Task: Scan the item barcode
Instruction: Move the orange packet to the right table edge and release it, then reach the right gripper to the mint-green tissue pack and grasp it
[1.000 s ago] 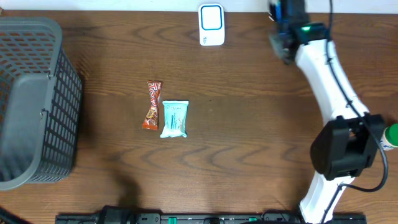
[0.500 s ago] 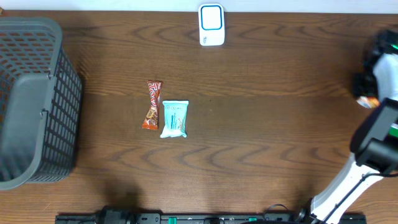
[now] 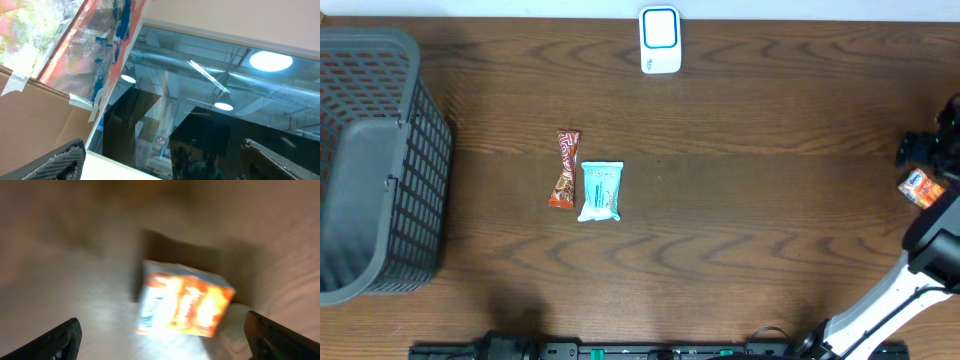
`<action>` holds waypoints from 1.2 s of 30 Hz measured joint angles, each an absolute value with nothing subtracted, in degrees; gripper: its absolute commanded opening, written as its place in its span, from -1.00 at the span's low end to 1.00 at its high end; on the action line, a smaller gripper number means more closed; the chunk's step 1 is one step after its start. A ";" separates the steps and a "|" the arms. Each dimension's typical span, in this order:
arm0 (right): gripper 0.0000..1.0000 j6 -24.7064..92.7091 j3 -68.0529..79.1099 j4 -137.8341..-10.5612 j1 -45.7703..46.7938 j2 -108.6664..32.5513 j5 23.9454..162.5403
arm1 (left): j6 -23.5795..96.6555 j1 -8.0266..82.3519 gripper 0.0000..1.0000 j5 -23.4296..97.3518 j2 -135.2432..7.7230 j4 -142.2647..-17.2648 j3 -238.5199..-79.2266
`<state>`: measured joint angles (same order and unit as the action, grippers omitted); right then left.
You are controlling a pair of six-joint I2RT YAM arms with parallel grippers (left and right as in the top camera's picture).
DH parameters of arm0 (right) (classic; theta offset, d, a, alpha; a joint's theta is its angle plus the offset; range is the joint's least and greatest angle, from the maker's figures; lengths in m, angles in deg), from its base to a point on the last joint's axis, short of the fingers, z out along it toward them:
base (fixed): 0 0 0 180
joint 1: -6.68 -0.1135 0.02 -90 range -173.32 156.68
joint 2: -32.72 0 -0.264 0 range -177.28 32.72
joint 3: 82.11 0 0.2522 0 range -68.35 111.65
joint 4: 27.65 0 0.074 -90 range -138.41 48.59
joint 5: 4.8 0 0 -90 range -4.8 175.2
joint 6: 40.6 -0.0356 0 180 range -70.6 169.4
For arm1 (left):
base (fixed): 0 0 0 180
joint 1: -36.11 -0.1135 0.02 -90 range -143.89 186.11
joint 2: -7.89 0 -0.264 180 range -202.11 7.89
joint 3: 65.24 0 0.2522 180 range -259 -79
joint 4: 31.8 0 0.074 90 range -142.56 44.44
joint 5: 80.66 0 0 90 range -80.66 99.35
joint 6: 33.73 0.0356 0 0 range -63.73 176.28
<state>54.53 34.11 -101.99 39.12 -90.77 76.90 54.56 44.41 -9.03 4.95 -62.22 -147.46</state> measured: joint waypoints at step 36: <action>0.98 50.31 27.59 -102.23 -47.19 -81.48 69.47 | 54.56 44.41 0.96 -9.03 7.00 -61.81 -147.29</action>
